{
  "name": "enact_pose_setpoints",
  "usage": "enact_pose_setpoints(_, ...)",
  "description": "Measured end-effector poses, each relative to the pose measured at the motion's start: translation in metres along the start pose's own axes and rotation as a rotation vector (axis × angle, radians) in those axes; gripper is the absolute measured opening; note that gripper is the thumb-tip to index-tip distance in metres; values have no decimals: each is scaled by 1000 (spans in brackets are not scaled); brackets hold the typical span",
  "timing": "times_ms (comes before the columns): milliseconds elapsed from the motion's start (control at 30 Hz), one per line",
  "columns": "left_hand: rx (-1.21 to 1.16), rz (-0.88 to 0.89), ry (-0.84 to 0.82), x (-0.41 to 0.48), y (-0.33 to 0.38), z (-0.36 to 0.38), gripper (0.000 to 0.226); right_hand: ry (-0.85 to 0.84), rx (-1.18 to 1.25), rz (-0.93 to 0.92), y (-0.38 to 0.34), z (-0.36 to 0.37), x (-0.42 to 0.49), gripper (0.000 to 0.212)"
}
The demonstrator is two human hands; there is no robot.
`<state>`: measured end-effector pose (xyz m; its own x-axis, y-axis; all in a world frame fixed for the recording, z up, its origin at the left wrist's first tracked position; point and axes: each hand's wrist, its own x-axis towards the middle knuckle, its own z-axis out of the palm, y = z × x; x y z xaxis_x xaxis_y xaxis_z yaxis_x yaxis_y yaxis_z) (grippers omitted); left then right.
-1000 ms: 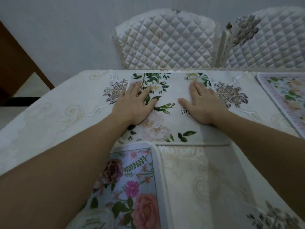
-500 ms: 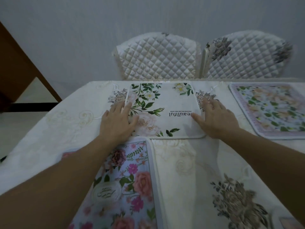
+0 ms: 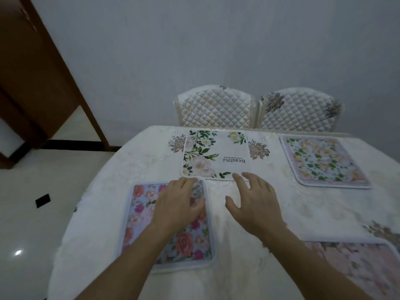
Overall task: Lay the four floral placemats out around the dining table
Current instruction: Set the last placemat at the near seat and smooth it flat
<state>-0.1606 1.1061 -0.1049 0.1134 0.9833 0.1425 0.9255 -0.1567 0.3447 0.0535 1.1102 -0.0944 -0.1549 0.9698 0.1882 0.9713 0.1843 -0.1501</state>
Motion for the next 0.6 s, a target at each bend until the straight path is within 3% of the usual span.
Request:
enact_pose_setpoints(133, -78, -71, -72, -62, -6, -24, 66, 5, 36, 26, -35, -18, -55, 62)
enact_pose_setpoints(333, 82, -73, 1, -142, -31, -52, 62, 3, 56, 66, -74, -32, -115, 63)
enact_pose_setpoints(600, -1, -265, 1, -159, -58, -53, 57, -20, 50, 79, -89, -23, -120, 65)
